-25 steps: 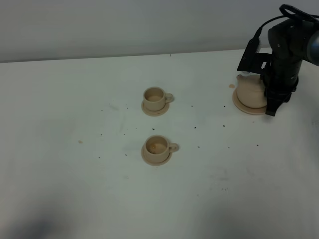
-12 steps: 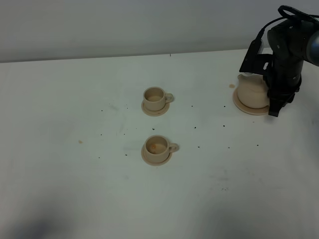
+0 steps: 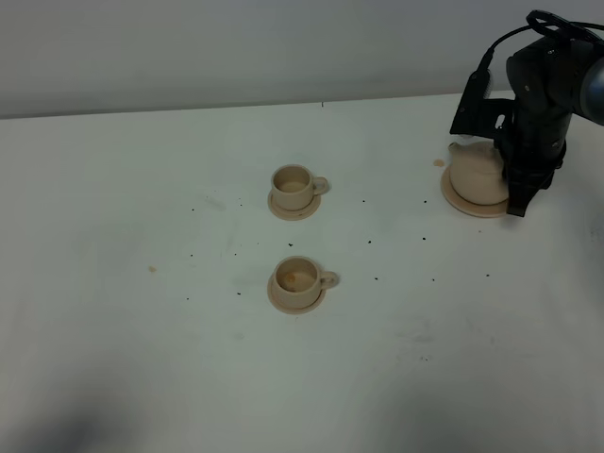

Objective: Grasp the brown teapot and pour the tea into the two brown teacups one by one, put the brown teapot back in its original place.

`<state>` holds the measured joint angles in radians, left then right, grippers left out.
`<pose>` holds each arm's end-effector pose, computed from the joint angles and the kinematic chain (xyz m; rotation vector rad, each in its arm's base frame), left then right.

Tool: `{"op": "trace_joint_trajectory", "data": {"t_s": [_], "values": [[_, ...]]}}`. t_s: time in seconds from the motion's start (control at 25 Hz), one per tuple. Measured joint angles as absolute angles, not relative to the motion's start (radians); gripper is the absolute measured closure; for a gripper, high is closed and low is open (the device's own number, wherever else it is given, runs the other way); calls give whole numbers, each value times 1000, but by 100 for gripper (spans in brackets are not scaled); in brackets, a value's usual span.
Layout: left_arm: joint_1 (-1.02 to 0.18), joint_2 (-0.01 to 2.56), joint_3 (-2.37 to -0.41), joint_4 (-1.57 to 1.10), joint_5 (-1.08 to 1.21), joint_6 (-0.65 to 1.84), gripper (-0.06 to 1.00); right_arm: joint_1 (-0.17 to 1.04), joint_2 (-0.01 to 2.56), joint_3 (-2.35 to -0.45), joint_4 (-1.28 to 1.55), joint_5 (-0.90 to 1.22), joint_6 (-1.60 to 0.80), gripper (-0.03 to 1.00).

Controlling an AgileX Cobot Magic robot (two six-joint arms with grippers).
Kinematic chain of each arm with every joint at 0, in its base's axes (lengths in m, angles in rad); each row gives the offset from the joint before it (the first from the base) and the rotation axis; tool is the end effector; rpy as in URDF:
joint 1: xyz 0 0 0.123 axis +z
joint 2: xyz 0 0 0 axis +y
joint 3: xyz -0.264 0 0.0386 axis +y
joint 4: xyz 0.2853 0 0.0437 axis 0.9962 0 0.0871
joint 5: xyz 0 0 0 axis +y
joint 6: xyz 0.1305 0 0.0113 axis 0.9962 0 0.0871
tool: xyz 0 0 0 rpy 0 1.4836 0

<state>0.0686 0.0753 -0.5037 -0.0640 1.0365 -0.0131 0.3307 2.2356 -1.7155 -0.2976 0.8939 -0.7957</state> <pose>0.0947 -0.0007 0.2745 -0.0861 2.0885 -0.0437 0.4788 0.1327 0.0800 -1.7566 2.3466 -0.4476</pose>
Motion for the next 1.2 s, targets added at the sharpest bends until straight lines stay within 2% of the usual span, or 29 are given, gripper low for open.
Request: {"op": "trace_joint_trajectory", "data": {"t_s": [0.2,0.56,1.2], "values": [[69,75,-504,-64,1037,-13,70,331,2236,-1716,-280,892,-835,67],[69,75,-504,-64,1037,-13,70,330,2236,-1718,-253,886,-866,86],[69,75,-504,-64,1037,-13,70,329,2235,-1718,-182,928,-808,86]]}}
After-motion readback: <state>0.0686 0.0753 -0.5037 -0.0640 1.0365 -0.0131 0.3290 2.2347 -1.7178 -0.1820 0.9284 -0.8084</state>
